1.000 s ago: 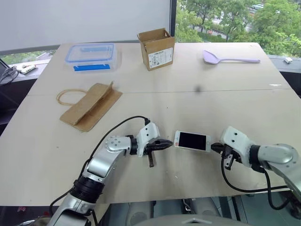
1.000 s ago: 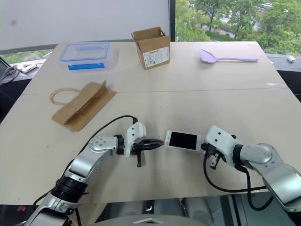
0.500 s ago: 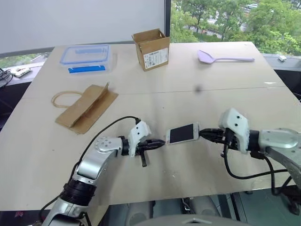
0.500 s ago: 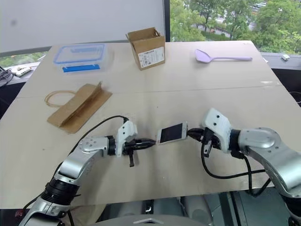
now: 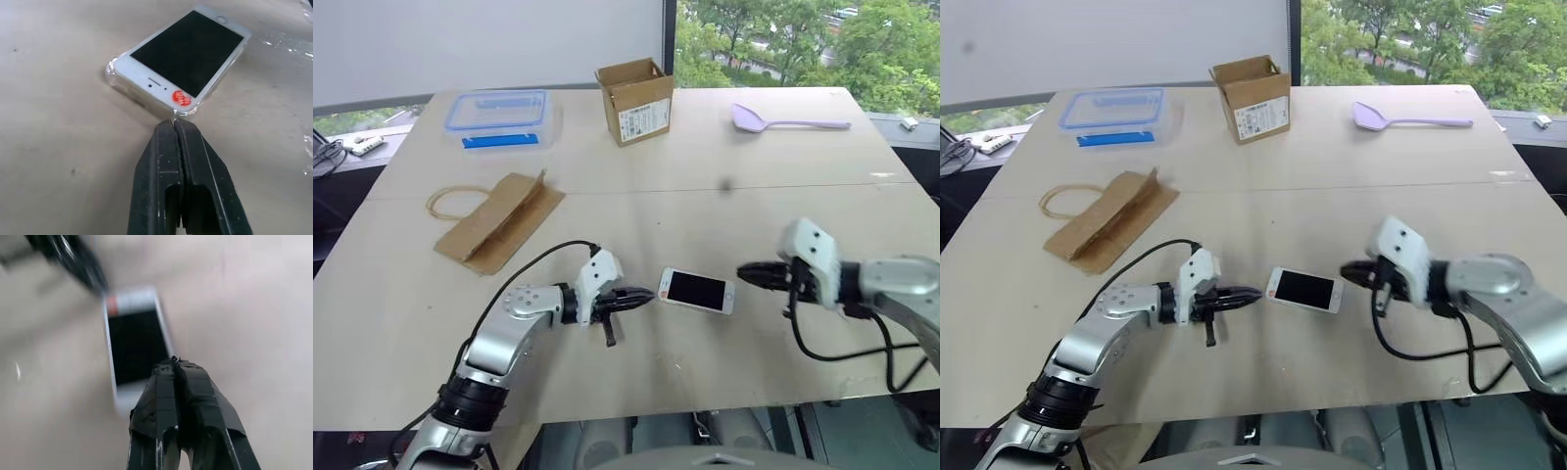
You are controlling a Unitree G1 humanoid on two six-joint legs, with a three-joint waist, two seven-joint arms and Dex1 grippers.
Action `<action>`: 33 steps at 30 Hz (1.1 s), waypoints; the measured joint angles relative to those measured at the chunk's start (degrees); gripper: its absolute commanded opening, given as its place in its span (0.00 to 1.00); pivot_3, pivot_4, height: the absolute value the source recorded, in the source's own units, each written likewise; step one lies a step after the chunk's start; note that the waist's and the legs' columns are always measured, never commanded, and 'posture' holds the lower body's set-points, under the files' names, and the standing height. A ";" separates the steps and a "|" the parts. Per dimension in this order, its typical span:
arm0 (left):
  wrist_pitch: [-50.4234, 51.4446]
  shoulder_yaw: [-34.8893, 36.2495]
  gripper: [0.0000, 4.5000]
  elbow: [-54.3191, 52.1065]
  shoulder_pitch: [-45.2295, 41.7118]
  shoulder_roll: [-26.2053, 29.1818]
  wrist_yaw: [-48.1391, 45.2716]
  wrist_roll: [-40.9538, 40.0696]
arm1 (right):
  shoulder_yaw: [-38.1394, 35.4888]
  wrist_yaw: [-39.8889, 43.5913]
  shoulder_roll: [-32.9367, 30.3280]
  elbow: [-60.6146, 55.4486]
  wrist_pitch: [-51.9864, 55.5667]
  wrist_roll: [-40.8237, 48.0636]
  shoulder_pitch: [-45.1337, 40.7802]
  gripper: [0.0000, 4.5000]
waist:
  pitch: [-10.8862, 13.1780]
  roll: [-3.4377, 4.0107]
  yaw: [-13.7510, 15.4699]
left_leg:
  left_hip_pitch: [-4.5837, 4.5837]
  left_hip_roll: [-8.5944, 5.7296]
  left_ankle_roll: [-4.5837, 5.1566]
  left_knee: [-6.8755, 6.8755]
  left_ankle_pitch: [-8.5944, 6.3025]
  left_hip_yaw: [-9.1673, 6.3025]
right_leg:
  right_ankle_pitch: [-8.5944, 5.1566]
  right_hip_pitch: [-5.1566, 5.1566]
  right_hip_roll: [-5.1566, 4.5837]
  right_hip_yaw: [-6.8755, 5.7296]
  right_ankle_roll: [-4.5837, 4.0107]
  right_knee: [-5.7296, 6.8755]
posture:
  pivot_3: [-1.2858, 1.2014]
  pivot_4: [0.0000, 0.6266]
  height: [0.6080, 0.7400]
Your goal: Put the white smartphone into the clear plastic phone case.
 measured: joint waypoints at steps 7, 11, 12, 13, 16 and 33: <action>-0.60 3.23 0.00 1.80 0.26 2.02 -1.06 -1.12 | 18.00 -4.11 13.63 14.57 -5.90 -11.28 -9.30 0.01 | 0.01 0.02 0.50 | -0.25 -0.07 -0.01 0.00 0.00 0.14 | 0.19 -0.13 -0.15 -0.01 -0.09 -0.11 | 0.52 0.24 1.00; -1.15 4.97 0.00 2.07 1.19 2.84 -1.01 -1.21 | 21.70 -3.33 16.18 21.89 -9.07 -15.40 -11.80 0.01 | 0.01 0.01 0.51 | -0.26 -0.08 -0.01 0.00 0.00 0.22 | 0.21 -0.13 -0.18 0.04 -0.05 -0.16 | 0.52 0.24 1.00; -1.15 5.12 0.00 2.07 1.54 2.96 -0.99 -1.22 | 22.36 -2.77 16.04 22.79 -9.29 -16.00 -11.99 0.01 | 0.01 0.01 0.50 | -0.25 -0.08 -0.01 0.00 0.00 0.21 | 0.20 -0.13 -0.18 0.03 -0.06 -0.15 | 0.52 0.24 1.00; -1.15 5.24 0.00 2.07 1.92 2.97 -0.97 -1.31 | 22.85 -2.24 15.89 23.33 -9.97 -16.69 -12.08 0.01 | 0.01 0.02 0.48 | -0.24 -0.08 -0.01 0.00 0.00 0.19 | 0.20 -0.13 -0.17 0.02 -0.06 -0.12 | 0.52 0.24 1.00; -1.28 5.46 0.00 1.70 3.11 2.95 -0.80 -1.50 | 24.33 0.34 15.32 23.62 -11.20 -18.33 -13.06 0.01 | 0.01 0.02 0.37 | -0.15 -0.04 -0.01 0.00 0.00 0.15 | 0.17 -0.12 -0.13 0.01 -0.12 -0.05 | 0.52 0.24 1.00; -1.10 1.96 0.00 0.85 0.42 0.37 0.60 -0.90 | 10.71 2.00 11.65 13.22 -6.29 -14.93 -8.18 0.01 | 0.01 0.03 0.78 | -0.19 -0.09 -0.01 0.00 0.00 0.17 | 0.22 -0.11 -0.17 0.02 -0.05 -0.05 | 0.52 0.24 1.00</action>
